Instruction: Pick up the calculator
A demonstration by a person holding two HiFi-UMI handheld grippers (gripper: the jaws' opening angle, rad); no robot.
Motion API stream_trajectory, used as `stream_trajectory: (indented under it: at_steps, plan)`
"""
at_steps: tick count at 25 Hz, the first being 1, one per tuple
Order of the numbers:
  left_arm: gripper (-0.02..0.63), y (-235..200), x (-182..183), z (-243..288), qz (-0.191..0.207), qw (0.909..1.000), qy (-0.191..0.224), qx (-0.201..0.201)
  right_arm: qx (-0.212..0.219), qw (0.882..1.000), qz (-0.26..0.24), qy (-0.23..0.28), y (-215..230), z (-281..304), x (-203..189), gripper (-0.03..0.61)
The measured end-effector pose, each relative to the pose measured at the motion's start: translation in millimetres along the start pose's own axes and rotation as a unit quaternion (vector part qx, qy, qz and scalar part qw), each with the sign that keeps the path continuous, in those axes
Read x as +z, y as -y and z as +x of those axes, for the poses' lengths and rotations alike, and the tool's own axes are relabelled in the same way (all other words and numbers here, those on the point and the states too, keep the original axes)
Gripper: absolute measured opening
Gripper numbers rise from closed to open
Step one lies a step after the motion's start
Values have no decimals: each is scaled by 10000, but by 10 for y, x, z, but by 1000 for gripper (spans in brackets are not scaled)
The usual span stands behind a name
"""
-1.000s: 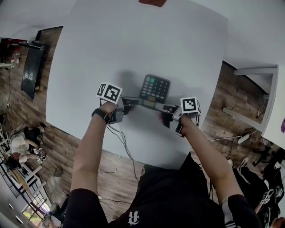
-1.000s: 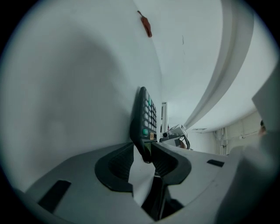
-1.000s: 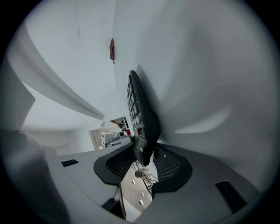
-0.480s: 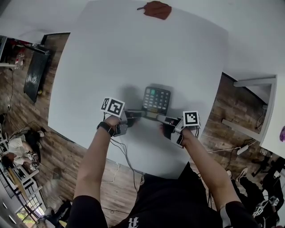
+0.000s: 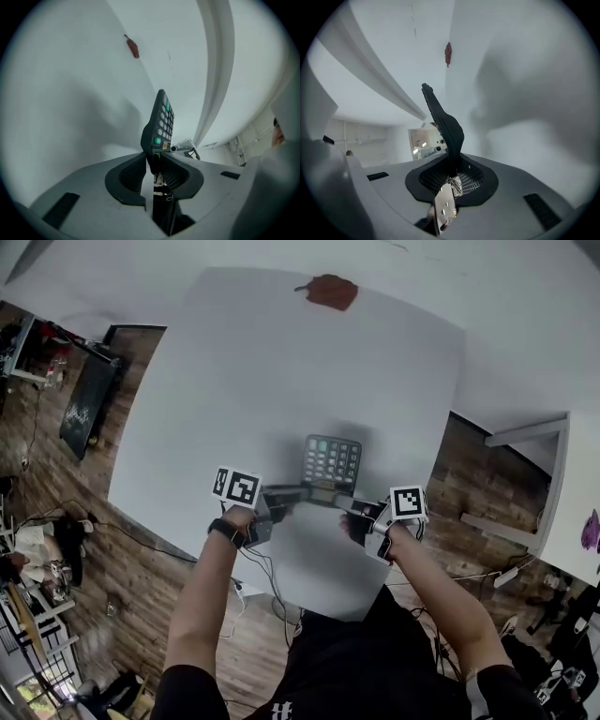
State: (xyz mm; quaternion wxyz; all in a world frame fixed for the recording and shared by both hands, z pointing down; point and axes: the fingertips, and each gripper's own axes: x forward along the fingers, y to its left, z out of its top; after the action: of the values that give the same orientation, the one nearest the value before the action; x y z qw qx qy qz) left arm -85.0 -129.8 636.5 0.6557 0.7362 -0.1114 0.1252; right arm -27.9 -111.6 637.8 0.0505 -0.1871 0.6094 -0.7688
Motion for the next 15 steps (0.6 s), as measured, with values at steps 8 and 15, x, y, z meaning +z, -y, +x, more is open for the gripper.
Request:
stream_trajectory:
  at_steps: [8, 15]
  plan:
    - [95, 822, -247, -64, 578, 9971, 488, 111, 209, 9977, -598, -226, -581, -448, -343, 58]
    - [95, 1415, -550, -64, 868, 9922, 885, 160, 292, 9922, -1139, -423, -969, -846, -654, 57]
